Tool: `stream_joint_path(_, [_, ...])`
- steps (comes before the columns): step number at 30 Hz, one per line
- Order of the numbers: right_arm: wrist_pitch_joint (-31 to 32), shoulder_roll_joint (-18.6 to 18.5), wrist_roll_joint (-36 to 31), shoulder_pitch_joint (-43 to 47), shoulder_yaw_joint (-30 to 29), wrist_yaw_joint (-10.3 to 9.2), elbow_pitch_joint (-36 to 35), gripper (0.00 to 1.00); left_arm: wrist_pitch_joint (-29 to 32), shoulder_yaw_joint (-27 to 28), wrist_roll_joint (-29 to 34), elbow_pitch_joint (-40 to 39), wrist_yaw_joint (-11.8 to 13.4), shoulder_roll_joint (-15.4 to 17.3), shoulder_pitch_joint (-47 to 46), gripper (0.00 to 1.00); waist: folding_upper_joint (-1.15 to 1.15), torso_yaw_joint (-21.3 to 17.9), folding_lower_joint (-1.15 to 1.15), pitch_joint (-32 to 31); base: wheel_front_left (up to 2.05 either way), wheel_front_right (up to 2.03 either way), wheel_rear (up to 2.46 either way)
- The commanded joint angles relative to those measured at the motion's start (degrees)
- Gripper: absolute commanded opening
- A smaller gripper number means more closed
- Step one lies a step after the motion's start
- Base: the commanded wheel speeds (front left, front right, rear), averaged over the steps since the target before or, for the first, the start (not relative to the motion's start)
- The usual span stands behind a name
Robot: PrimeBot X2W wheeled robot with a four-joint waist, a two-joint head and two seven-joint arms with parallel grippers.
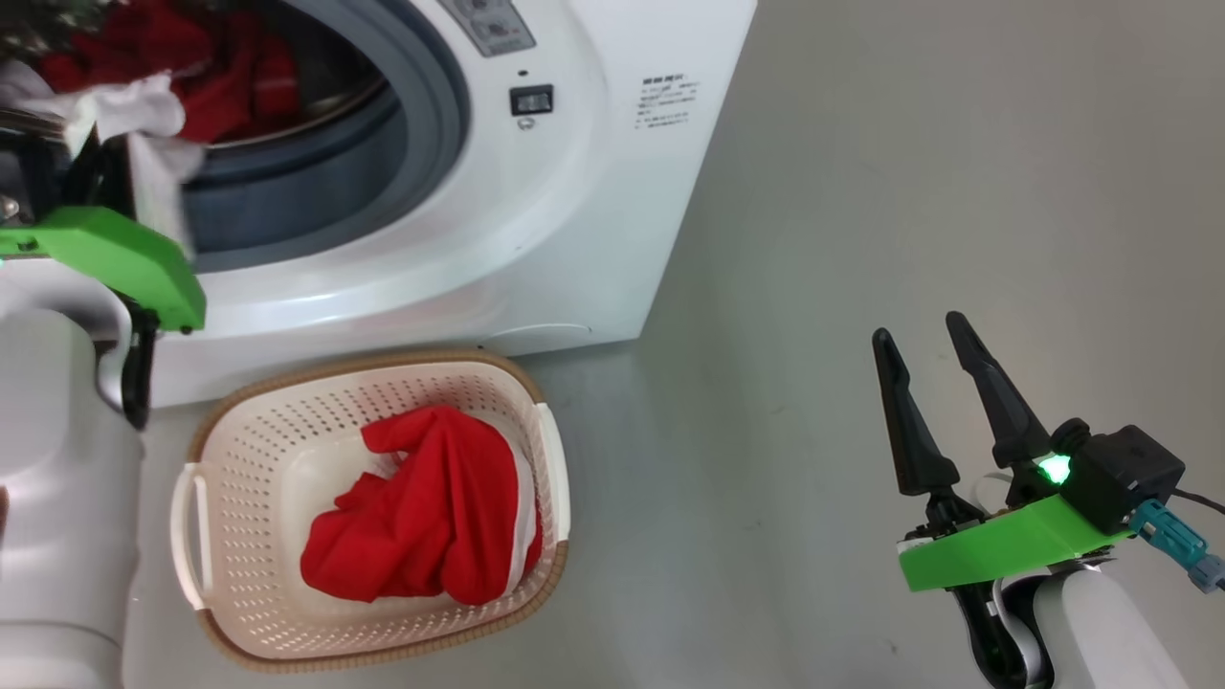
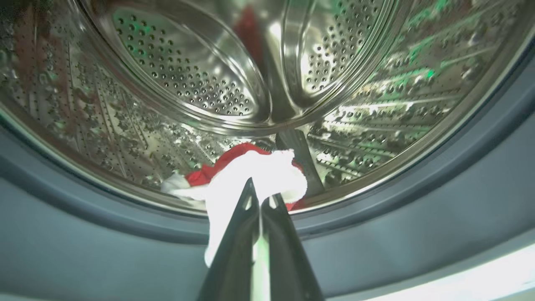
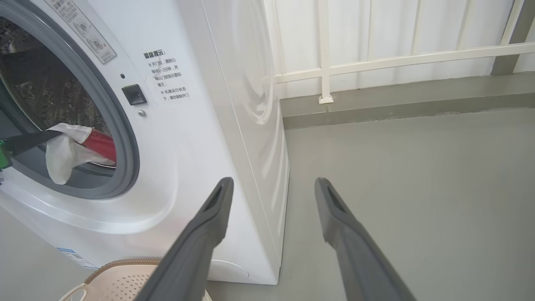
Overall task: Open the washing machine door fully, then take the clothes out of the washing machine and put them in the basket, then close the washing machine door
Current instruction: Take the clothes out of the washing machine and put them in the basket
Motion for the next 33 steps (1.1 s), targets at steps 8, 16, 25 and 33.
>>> stream_joint_path(8, [-0.4, 0.0, -1.4, 2.0, 0.2, 0.28, -1.3, 1.0, -0.7, 5.1, -5.3, -17.1, -1.4, -0.4, 11.4, 0.0, 0.0, 2.1, 0.0, -2.6, 0.0, 0.0, 0.0])
stream_joint_path(16, [-0.4, 0.0, -2.5, 2.9, -0.5, 0.28, -1.4, 1.0, -0.7, 8.0, -7.6, -33.2, -1.8, -3.5, 20.2, 0.0, 0.0, 3.4, 0.0, -3.7, 0.0, 0.0, 0.0])
stream_joint_path(25, [-0.4, 0.0, -3.0, 3.5, -0.8, 0.28, -1.4, 1.0, -0.7, 10.1, -8.0, -50.8, -1.9, -5.8, 28.1, 0.0, 0.0, 3.8, 0.0, -4.6, 0.0, 0.0, 0.0])
stream_joint_path(33, [-0.4, 0.0, -3.2, 3.8, -1.0, 0.28, -1.7, 1.0, -0.7, 11.2, -8.1, -66.0, -1.9, -7.1, 32.7, 0.0, 0.0, 4.0, 0.0, -4.3, 0.0, 0.0, 0.0])
